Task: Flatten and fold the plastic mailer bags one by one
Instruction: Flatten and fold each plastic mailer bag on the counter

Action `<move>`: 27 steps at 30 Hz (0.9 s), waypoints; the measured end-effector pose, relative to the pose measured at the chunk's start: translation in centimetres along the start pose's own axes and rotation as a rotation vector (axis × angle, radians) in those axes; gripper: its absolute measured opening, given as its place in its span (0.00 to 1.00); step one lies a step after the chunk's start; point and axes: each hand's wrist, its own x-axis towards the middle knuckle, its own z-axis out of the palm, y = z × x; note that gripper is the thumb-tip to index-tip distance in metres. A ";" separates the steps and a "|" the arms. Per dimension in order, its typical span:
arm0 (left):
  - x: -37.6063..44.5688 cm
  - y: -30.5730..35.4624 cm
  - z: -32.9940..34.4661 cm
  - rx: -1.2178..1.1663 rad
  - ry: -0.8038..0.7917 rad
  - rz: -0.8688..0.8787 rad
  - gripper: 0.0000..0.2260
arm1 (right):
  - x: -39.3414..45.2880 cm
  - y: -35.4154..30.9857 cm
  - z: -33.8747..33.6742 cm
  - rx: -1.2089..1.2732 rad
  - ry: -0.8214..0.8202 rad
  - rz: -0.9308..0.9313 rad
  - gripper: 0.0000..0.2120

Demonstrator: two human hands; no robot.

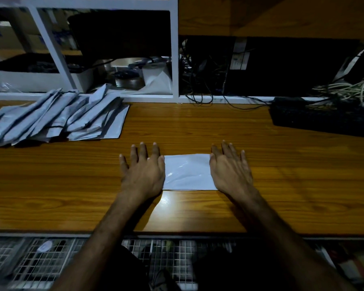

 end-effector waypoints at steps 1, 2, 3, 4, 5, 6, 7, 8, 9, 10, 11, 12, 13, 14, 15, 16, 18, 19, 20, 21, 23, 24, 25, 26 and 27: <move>0.0 -0.2 0.0 0.001 -0.003 -0.004 0.27 | 0.0 0.2 -0.1 -0.004 -0.001 0.005 0.26; -0.1 -0.4 -0.1 0.002 -0.005 -0.008 0.27 | 0.0 0.5 -0.2 -0.009 -0.003 0.011 0.26; -0.2 -0.6 -0.2 0.004 -0.005 -0.013 0.27 | 0.0 0.8 -0.3 -0.012 -0.006 0.018 0.25; -0.3 -0.8 -0.3 0.007 -0.005 -0.018 0.27 | 0.0 1.0 -0.4 -0.015 -0.010 0.023 0.26; -0.4 -1.0 -0.4 0.010 -0.007 -0.021 0.27 | -0.1 1.2 -0.4 -0.018 -0.013 0.025 0.26; -0.4 -1.2 -0.4 0.013 -0.010 -0.025 0.27 | -0.1 1.3 -0.5 -0.019 -0.014 0.025 0.26; -0.5 -1.3 -0.5 0.015 -0.012 -0.030 0.27 | -0.1 1.5 -0.5 -0.018 -0.016 0.026 0.25; -0.6 -1.5 -0.5 0.015 -0.013 -0.033 0.27 | -0.1 1.6 -0.6 -0.017 -0.018 0.028 0.25; -0.6 -1.7 -0.6 0.015 -0.015 -0.036 0.27 | 0.0 1.7 -0.6 -0.015 -0.021 0.032 0.25; -0.7 -1.9 -0.6 0.015 -0.015 -0.038 0.27 | 0.0 1.8 -0.7 -0.015 -0.023 0.039 0.25; -0.8 -2.1 -0.6 0.013 -0.015 -0.039 0.26 | 0.0 2.0 -0.8 -0.017 -0.027 0.048 0.25; -0.9 -2.3 -0.6 0.010 -0.016 -0.038 0.26 | 0.0 2.2 -0.8 -0.020 -0.030 0.057 0.26; -1.0 -2.6 -0.6 0.007 -0.015 -0.036 0.26 | 0.0 2.4 -0.9 -0.022 -0.033 0.064 0.26; -1.1 -2.8 -0.6 0.008 -0.015 -0.036 0.26 | 0.0 2.5 -1.0 -0.025 -0.035 0.070 0.26; -1.2 -3.1 -0.7 0.016 -0.017 -0.037 0.27 | 0.0 2.6 -1.0 -0.027 -0.036 0.075 0.26; -1.4 -3.4 -0.7 0.025 -0.022 -0.040 0.27 | 0.0 2.7 -1.0 -0.025 -0.037 0.078 0.26; -1.6 -3.9 -0.7 0.035 -0.022 -0.049 0.27 | 0.0 2.9 -1.0 -0.016 -0.035 0.087 0.26; -1.7 -4.1 -0.7 0.030 -0.011 -0.054 0.27 | 0.1 2.9 -0.9 -0.008 -0.031 0.090 0.26; -1.7 -4.2 -0.7 0.025 0.003 -0.053 0.26 | 0.0 3.0 -1.0 0.002 -0.025 0.094 0.26; -1.8 -4.3 -0.7 0.024 0.021 -0.045 0.26 | -0.1 3.1 -1.0 0.011 -0.016 0.101 0.27; -2.0 -4.5 -0.7 0.027 0.046 -0.026 0.25 | -0.3 3.3 -1.1 0.022 0.012 0.121 0.27; -2.1 -4.7 -0.6 0.026 0.056 -0.019 0.25 | -0.4 3.5 -1.2 0.026 0.025 0.133 0.26; -2.3 -4.8 -0.7 0.022 0.066 -0.012 0.24 | -0.5 3.7 -1.2 0.030 0.040 0.143 0.25; -2.5 -5.0 -0.7 0.011 0.076 -0.001 0.24 | -0.7 3.9 -1.2 0.038 0.052 0.147 0.24; -2.7 -5.2 -0.8 -0.014 0.091 0.012 0.24 | -0.7 4.2 -1.2 0.057 0.064 0.145 0.23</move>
